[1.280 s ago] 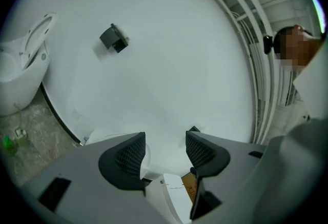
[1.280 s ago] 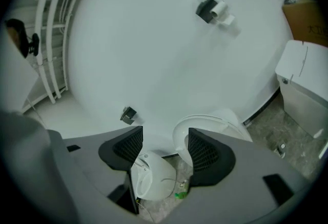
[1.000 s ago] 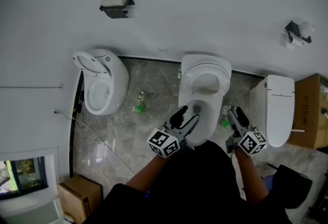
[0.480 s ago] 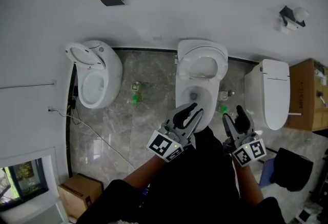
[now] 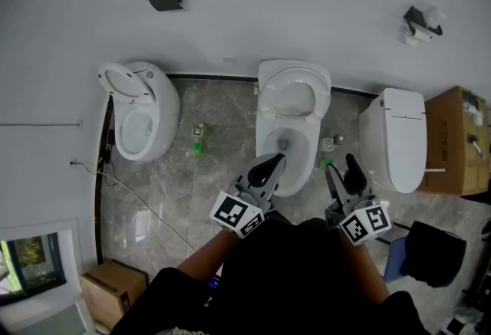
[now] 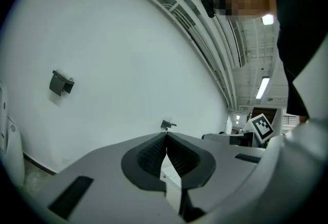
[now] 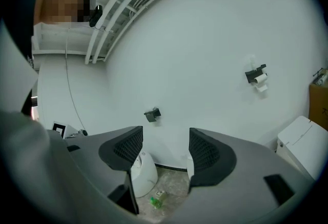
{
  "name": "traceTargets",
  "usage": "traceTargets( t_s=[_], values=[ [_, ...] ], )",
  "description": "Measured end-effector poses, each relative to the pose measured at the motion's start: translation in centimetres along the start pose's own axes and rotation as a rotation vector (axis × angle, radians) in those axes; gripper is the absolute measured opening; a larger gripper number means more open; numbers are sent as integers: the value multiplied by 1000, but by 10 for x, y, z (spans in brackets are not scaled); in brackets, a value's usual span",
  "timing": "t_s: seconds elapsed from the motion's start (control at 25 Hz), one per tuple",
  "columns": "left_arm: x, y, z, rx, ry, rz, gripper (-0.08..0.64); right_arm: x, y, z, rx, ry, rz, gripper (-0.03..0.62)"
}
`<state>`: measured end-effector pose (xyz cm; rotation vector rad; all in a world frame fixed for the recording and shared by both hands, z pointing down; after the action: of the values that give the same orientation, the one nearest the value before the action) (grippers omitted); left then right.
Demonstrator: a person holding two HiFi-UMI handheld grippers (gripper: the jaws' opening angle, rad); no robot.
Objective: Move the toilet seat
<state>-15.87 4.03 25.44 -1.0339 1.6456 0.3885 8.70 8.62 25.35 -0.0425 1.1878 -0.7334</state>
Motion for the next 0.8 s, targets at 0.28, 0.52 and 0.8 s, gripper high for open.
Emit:
traceTargets(
  t_s=[0.28, 0.52, 0.8],
  values=[
    [-14, 12, 79, 104, 43, 17, 15, -4, 70, 11, 84, 2, -2, 285],
    [-36, 5, 187, 141, 22, 40, 15, -25, 152, 35, 130, -7, 56, 285],
    [-80, -5, 275, 268, 23, 26, 15, -85, 240, 62, 187, 100, -16, 275]
  ],
)
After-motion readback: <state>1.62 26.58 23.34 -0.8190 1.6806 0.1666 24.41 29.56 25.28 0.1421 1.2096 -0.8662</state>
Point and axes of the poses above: the fingertips, and each gripper's own axes: y backward along the fingers, z to its right, x out of its top, the point moved 9 cm from there along y, backward along the fingers, and after that the axes turned 15 degrees about -z, right-handed, at the moved point
